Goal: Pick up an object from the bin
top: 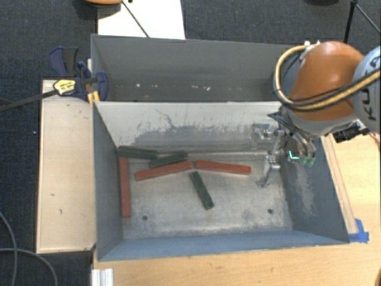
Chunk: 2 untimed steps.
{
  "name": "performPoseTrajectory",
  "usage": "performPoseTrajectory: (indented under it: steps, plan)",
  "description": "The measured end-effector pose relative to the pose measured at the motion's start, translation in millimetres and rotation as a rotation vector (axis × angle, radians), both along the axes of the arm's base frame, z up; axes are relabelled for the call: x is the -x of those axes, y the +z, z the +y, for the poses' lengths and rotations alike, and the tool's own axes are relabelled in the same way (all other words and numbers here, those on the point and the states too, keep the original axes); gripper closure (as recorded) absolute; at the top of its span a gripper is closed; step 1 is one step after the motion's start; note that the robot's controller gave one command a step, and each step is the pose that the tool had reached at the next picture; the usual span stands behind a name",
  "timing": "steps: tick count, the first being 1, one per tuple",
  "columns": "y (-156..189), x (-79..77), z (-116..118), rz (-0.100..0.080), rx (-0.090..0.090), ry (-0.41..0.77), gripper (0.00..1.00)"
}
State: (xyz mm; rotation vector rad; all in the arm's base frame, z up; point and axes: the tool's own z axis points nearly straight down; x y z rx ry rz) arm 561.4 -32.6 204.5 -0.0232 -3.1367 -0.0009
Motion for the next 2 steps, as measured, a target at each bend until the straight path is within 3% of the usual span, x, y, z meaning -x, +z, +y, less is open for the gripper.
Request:
performPoseTrajectory:
  steps: [1, 2]
  plan:
    - [4.0, -1.7, 0.0, -0.008, 0.001, 0.001, 0.00]
    - [-13.0, -7.2, -0.6, -0.014, 0.000, -0.061, 0.00]
